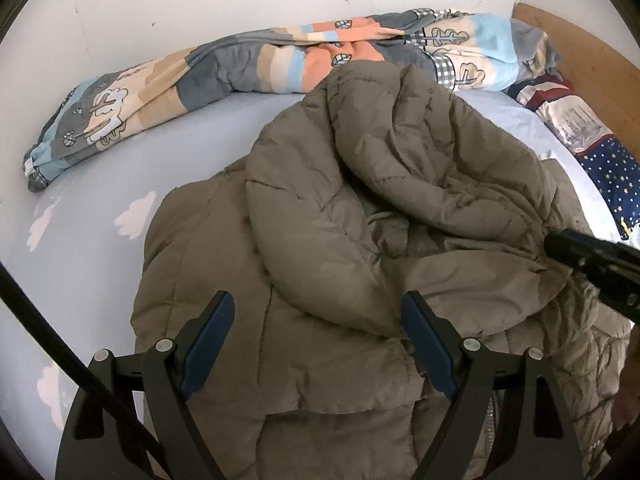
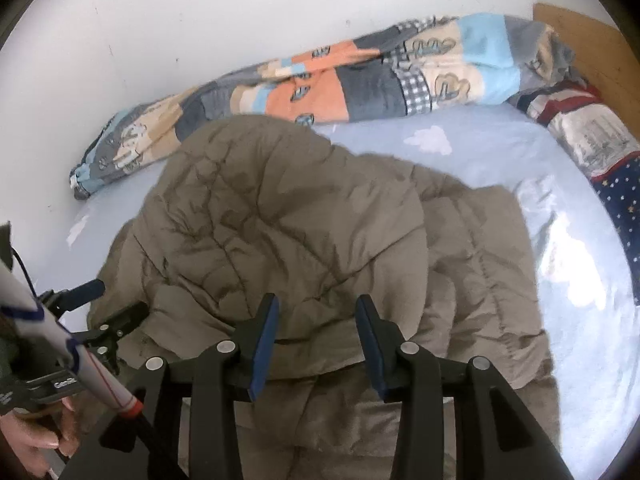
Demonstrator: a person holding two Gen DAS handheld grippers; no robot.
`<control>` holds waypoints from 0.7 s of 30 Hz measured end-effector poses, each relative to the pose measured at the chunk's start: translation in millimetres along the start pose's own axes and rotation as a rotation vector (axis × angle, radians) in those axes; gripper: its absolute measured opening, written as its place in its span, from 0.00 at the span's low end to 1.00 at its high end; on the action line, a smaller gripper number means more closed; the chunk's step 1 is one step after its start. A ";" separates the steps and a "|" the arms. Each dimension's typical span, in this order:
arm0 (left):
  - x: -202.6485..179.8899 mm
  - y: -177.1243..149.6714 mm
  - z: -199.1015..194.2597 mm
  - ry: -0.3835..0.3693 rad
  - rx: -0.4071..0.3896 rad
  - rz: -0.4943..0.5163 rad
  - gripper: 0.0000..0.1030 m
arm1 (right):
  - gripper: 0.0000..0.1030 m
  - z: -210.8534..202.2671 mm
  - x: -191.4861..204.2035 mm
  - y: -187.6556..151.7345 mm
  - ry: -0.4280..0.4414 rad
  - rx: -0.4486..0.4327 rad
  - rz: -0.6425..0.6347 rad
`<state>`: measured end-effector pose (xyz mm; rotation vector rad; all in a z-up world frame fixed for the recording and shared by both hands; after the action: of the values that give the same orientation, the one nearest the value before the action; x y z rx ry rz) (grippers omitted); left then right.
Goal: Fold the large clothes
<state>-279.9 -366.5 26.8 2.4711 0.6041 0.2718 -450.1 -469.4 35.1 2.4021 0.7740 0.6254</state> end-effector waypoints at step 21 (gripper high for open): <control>11.8 -2.9 12.3 -0.006 0.037 -0.046 0.82 | 0.42 14.3 14.7 -4.7 -0.004 0.031 -0.027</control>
<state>-266.6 -364.8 15.7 2.4887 0.6685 0.2368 -433.1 -461.6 25.3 2.4160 0.8181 0.6019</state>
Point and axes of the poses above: each gripper's, at about its wrist camera, not at the fingertips, and z roughly the way its jaws point, x to its left, y to its top, the point moved 9 cm from there along z, roughly the way its jaws point, and after that the axes turned 2 degrees about z, right-handed, at the moved point
